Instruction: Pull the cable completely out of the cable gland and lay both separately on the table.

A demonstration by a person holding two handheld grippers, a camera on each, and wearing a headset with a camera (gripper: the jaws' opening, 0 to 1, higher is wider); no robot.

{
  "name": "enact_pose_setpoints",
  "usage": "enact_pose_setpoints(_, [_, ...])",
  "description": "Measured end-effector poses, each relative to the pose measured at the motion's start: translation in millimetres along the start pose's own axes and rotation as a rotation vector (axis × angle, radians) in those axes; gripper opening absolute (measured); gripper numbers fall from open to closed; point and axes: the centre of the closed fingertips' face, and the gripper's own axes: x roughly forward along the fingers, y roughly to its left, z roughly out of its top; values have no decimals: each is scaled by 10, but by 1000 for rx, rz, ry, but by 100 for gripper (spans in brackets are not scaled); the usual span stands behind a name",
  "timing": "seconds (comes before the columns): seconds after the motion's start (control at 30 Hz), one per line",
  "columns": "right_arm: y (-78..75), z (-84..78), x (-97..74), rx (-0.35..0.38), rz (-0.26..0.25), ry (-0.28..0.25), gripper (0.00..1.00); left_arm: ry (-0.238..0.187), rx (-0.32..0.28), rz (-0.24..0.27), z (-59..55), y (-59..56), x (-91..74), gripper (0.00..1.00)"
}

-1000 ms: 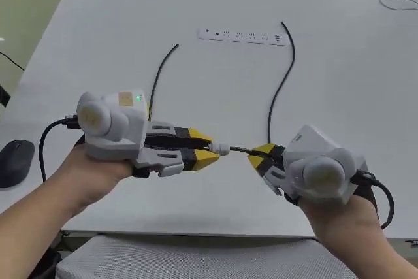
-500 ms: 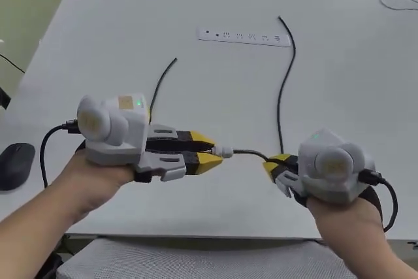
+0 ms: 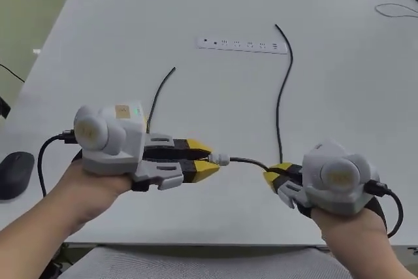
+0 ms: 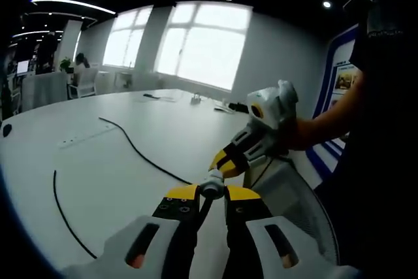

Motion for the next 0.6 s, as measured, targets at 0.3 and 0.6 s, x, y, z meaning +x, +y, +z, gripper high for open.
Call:
enact_pose_setpoints(0.3, [58, 68, -120, -74, -2, -19, 11, 5, 0, 3, -1, -20, 25, 15])
enact_pose_setpoints(0.6, [354, 379, -232, -279, 31, -67, 16, 12, 4, -2, 1, -77, 53, 15])
